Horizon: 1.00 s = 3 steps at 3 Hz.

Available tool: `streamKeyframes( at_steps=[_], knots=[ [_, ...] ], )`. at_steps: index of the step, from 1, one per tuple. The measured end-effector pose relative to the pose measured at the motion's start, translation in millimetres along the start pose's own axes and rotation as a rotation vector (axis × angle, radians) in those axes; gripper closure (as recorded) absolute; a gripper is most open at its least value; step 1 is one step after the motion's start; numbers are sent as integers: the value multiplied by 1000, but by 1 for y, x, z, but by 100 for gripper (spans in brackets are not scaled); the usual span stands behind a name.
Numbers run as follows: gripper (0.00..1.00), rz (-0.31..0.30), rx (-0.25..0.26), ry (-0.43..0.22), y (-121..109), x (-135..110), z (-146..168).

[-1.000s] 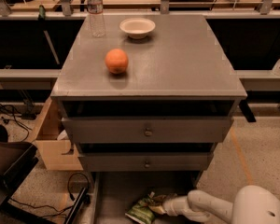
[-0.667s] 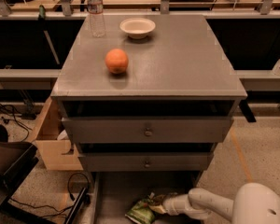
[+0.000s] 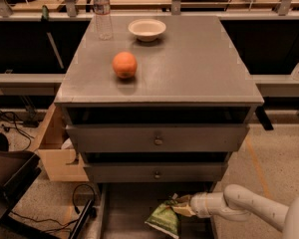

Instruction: Pick green jalapeno chip bag from bottom drawer and place on counter

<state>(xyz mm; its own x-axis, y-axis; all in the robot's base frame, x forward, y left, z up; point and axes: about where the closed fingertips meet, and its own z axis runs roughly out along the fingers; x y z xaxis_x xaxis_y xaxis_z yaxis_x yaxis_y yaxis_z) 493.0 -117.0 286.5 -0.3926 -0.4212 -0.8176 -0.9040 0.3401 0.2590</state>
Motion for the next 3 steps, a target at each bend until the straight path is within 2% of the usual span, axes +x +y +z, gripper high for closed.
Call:
streamKeyframes(
  at_steps=[1,2,3],
  knots=[
    [100,82,73,-63,-11,-55,-75],
    [100,153,144,-118,-22,-95,-134],
    [100,162,199,-102,-14,-133,-176]
  ],
)
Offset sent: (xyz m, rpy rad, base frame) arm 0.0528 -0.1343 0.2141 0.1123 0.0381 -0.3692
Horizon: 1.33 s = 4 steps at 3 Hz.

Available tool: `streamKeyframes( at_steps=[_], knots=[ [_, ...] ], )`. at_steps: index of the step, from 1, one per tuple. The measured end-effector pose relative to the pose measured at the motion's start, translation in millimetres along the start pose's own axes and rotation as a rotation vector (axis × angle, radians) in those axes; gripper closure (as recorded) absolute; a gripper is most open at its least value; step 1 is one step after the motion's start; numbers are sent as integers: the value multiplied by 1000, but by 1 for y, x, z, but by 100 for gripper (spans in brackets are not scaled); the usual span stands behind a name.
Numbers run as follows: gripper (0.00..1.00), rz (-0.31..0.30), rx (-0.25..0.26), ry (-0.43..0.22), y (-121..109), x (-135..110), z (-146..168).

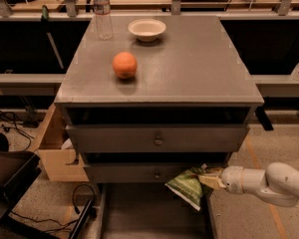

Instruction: Pick green jalapeno chip bag from bottom drawer and place on counter

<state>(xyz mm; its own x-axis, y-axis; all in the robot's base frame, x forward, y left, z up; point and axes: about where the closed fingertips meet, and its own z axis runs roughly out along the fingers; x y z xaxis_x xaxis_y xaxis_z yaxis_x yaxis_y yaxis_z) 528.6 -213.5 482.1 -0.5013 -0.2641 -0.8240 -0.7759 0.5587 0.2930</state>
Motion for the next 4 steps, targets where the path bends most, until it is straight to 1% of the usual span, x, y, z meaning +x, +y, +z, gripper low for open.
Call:
streamKeyframes(
  at_steps=[1,2,3,4],
  knots=[
    [100,2,-8,-2,1,-1,1],
    [100,16,9,-1,25,-31,-23],
    [100,52,85,-29,81,-101,-74],
    [100,14,166,-50,106,-175,-117]
  ],
)
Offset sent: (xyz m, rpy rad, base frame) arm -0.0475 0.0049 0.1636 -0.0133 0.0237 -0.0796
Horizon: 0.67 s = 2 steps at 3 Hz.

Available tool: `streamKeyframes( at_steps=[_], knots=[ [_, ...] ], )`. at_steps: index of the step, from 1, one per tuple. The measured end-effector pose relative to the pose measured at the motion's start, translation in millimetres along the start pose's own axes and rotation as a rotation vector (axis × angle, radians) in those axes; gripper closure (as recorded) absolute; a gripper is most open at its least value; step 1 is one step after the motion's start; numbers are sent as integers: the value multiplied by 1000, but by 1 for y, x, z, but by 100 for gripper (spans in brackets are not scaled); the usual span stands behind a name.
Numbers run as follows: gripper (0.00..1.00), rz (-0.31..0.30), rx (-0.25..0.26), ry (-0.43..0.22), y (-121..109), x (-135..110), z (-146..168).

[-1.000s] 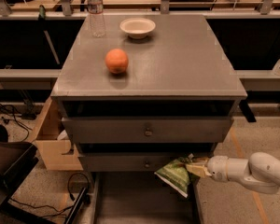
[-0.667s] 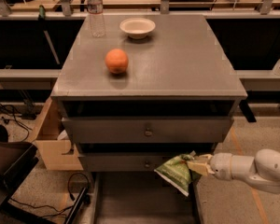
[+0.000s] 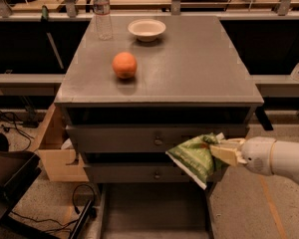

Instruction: Pick green jalapeno chip bag from bottom drawer and place on counter

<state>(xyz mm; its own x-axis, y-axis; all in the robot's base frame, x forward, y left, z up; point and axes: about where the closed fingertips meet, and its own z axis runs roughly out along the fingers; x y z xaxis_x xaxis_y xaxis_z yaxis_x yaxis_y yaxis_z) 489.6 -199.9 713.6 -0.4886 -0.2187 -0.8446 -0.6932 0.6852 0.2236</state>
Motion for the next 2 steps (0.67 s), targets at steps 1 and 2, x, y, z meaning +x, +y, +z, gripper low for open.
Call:
streamKeyframes(
  at_steps=[1,2],
  knots=[
    [100,-54,106,-74,5,-89,-42],
    [100,-108,201,-170,11,-164,-76]
  ],
)
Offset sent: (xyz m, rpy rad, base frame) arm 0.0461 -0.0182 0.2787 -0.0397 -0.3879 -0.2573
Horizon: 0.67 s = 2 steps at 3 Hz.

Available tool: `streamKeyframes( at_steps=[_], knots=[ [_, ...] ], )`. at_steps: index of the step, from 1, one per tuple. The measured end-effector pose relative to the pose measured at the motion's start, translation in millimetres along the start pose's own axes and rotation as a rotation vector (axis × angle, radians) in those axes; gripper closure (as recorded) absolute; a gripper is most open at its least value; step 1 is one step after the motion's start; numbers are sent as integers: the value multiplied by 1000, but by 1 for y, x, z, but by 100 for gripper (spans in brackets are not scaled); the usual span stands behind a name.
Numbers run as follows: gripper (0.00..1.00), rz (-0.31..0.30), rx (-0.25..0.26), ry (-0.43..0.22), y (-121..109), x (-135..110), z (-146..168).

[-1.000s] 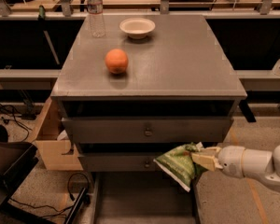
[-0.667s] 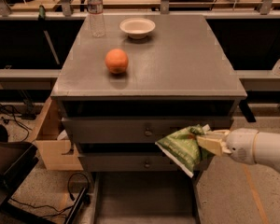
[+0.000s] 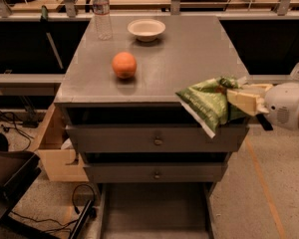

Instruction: Pick green jalapeno chip bag from bottom drawer and place on counter

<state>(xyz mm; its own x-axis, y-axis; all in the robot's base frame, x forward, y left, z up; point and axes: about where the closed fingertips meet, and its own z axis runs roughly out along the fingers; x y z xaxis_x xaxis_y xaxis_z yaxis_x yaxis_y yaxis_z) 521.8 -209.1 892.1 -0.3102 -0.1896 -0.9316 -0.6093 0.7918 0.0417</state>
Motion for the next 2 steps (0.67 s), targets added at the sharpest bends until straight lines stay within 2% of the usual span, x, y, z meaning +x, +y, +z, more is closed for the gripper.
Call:
streamKeyframes(
  at_steps=[1,2],
  knots=[
    [100,-96,57,-139,-16,-71,-6],
    [100,-163,45,-232,-45,-96,13]
  ],
)
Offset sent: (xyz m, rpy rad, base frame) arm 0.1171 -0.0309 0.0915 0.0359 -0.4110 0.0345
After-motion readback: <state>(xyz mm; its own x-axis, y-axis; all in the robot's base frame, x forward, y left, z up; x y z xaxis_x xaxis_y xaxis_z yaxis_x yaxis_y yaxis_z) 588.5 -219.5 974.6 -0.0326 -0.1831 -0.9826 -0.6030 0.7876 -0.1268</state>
